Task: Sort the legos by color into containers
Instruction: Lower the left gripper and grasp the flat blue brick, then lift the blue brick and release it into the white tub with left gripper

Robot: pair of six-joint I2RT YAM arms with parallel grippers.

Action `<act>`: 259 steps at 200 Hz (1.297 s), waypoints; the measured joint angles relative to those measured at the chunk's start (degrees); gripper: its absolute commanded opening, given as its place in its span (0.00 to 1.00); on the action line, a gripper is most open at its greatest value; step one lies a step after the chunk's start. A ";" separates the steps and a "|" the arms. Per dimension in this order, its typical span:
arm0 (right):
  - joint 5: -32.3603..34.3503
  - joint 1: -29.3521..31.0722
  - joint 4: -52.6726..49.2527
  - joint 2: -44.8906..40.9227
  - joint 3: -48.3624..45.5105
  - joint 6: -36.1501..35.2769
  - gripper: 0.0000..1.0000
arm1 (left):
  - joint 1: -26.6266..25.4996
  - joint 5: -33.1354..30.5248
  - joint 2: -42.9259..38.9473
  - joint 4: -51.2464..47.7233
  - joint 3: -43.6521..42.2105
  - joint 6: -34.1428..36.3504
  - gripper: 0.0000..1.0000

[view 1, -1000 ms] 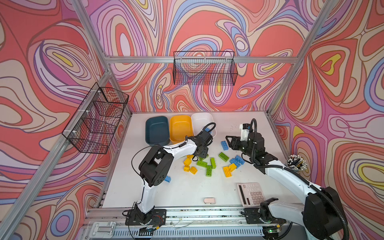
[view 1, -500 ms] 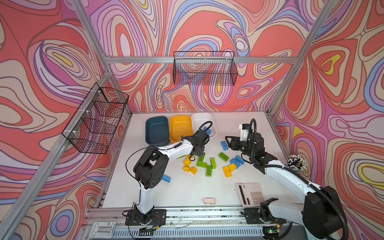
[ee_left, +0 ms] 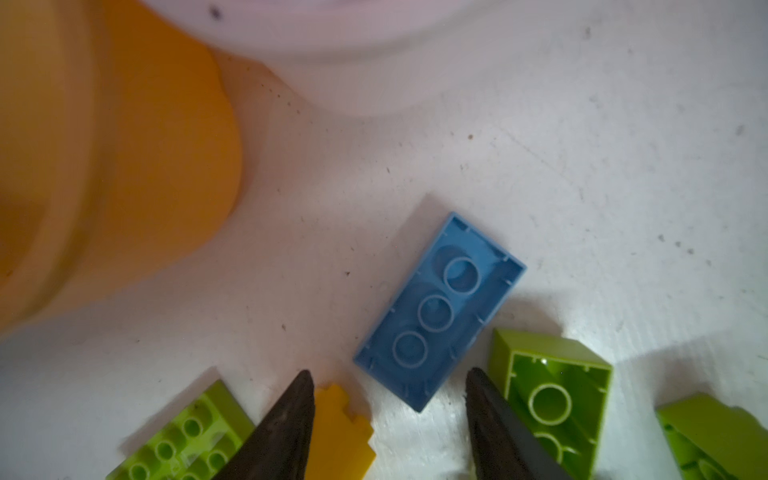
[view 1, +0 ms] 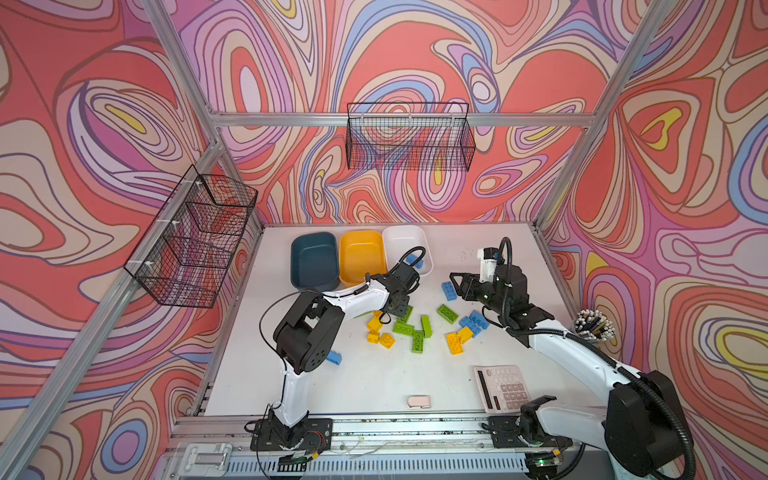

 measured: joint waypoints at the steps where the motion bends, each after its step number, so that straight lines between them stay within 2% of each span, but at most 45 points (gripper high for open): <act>1: 0.00 0.00 0.00 0.00 0.00 0.00 0.60 | -0.02 0.00 0.00 0.00 0.00 0.02 0.63; 65: -0.31 0.00 0.02 0.39 0.00 0.00 0.60 | -0.68 0.35 1.01 0.42 0.46 0.81 0.65; 130: -0.39 0.00 0.02 0.39 0.00 0.00 0.60 | -0.28 -0.92 5.66 0.37 5.92 1.88 0.63; 147: -0.39 0.00 0.02 0.39 0.00 -0.02 0.60 | -0.24 -0.98 6.36 0.35 6.88 2.05 0.59; 175: -0.39 0.00 0.02 0.39 0.00 -0.02 0.60 | -0.26 -0.63 6.71 0.42 7.34 2.01 0.43; 202: -0.39 0.00 0.02 0.39 0.00 -0.02 0.60 | -0.24 0.04 6.71 0.61 7.17 1.77 0.33; 259: -0.59 0.00 0.04 0.39 0.00 0.00 0.60 | -0.24 0.50 4.61 2.01 4.24 0.37 0.31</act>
